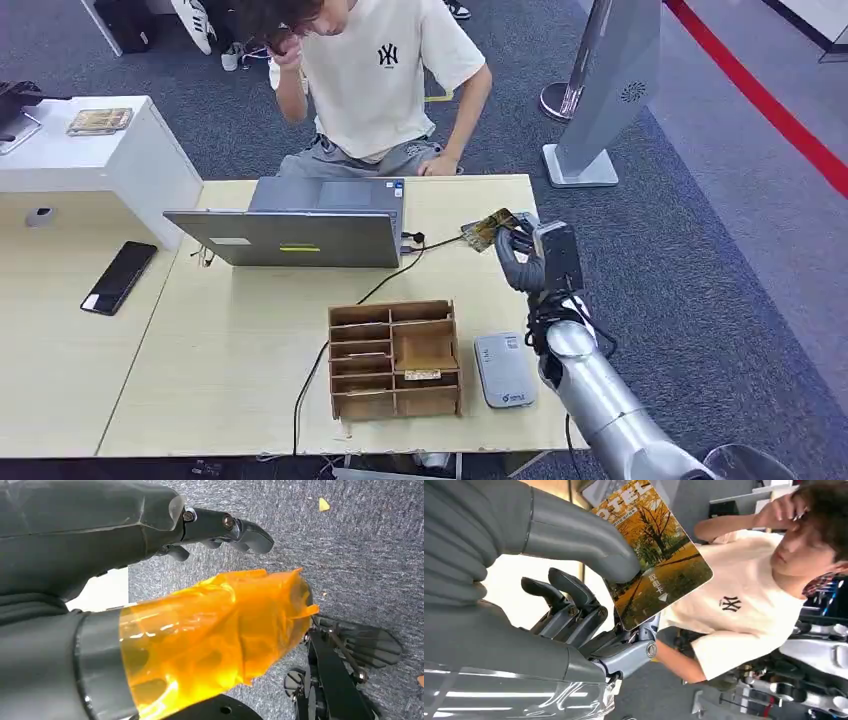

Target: Pass the card to the sensor for recognition and then transmit it.

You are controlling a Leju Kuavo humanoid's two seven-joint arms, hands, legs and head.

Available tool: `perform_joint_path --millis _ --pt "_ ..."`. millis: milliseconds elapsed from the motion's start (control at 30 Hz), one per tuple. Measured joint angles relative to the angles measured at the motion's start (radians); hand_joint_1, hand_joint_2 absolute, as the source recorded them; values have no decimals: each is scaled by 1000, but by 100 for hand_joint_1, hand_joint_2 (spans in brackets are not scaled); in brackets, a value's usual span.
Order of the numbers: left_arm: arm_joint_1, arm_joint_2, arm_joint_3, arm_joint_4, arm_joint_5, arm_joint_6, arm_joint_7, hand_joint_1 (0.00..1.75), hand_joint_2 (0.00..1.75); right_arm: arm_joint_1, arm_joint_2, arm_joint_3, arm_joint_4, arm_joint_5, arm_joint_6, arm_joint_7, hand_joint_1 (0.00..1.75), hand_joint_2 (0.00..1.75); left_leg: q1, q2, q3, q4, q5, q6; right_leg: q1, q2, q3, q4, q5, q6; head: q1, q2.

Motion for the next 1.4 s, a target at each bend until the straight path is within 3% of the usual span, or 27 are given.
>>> perform_joint_path --millis 900,1400 --pt "2 -4 1 0 19 2 0 0 0 136 -42 -23 -74 -9 -13 84 175 175 0 0 0 0 0 0 0 0 0 0 0 0 0 0" --pt "5 -4 10 0 32 12 -3 0 0 187 -76 -24 -93 -48 43 132 175 175 0 0 0 0 0 0 0 0 0 0 0 0 0 0"
